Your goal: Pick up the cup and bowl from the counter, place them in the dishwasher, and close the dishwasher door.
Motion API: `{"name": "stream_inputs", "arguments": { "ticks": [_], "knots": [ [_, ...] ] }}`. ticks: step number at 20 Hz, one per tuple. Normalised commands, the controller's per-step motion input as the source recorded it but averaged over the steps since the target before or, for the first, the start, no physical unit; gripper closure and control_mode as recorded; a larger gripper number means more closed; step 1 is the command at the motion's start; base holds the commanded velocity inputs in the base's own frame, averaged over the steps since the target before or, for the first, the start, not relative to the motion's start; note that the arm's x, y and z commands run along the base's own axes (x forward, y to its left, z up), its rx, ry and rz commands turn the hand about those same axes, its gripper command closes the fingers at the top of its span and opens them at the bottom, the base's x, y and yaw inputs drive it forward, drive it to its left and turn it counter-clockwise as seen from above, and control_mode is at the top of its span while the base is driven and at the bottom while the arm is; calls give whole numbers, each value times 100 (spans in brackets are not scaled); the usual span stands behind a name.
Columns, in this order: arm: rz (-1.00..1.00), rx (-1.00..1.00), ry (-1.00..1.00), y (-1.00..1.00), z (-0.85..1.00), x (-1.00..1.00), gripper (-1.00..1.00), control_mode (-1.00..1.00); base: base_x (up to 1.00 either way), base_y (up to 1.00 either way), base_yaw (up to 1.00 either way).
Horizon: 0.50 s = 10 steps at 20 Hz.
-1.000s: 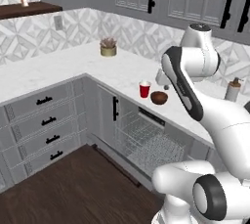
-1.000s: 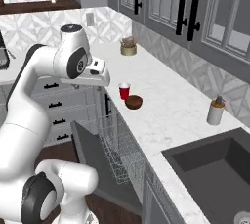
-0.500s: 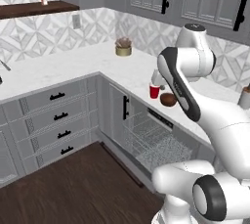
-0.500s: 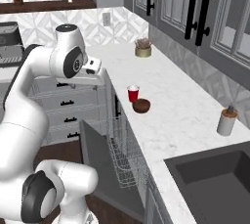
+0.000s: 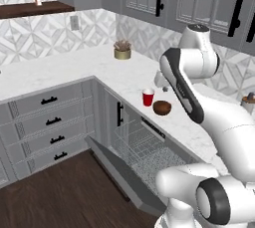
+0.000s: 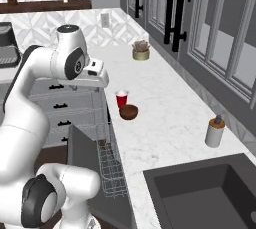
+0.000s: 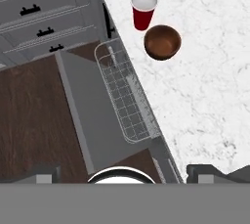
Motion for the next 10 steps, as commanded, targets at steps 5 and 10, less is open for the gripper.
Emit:
{"name": "stream_inputs", "arguments": {
  "ticks": [5, 10],
  "knots": [
    [11, 5, 0, -51, -11, 9, -100, -100, 0, -13, 2],
    [23, 6, 0, -64, -22, 49, -100, -100, 0, 0, 0]
  ]
}}
